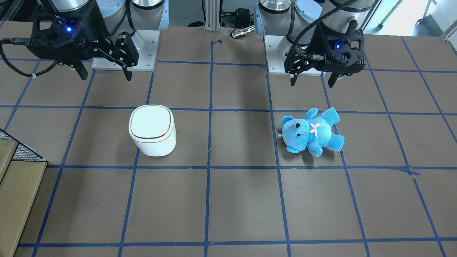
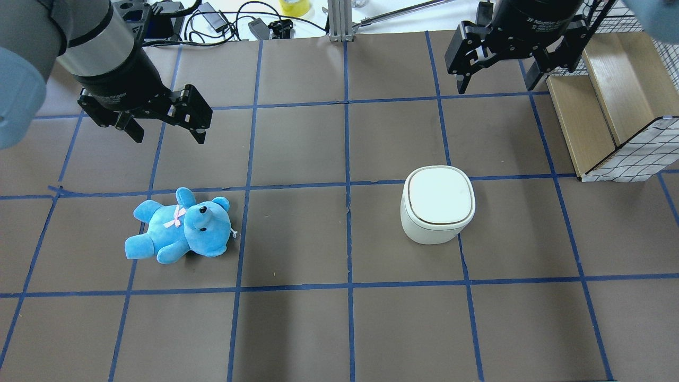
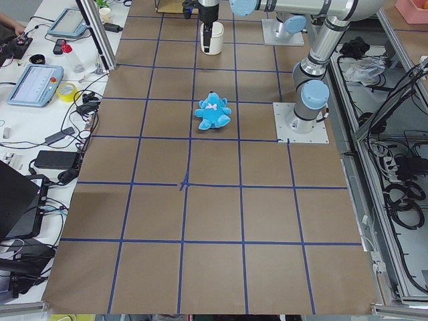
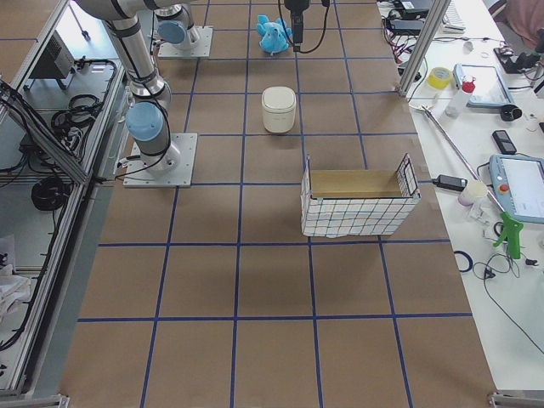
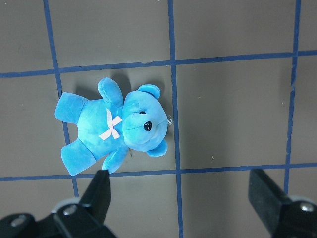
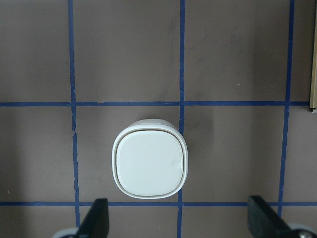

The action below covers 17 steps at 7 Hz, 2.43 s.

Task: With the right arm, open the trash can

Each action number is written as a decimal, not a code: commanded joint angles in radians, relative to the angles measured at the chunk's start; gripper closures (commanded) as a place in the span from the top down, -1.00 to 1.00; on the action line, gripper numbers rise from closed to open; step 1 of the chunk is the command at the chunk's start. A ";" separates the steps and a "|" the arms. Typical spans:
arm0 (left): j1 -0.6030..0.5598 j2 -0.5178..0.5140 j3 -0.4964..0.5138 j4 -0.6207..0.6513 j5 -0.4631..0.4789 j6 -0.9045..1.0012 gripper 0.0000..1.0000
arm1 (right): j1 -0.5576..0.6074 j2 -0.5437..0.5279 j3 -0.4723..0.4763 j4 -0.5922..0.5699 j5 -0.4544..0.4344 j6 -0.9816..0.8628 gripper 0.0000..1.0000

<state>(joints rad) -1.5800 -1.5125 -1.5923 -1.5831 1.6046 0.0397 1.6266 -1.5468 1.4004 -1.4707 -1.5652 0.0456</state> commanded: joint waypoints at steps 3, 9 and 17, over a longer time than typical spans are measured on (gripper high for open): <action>0.000 0.000 0.000 0.000 0.000 -0.001 1.00 | 0.001 0.002 0.005 0.001 -0.001 0.005 1.00; -0.002 0.000 0.000 0.000 0.000 0.000 1.00 | 0.001 0.013 0.121 -0.022 0.016 0.010 -0.84; 0.000 0.000 0.000 0.000 0.000 -0.001 1.00 | 0.001 0.080 0.514 -0.427 -0.002 0.034 -1.00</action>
<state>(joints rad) -1.5800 -1.5125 -1.5923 -1.5831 1.6046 0.0389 1.6276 -1.4769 1.9036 -1.8925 -1.5661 0.0805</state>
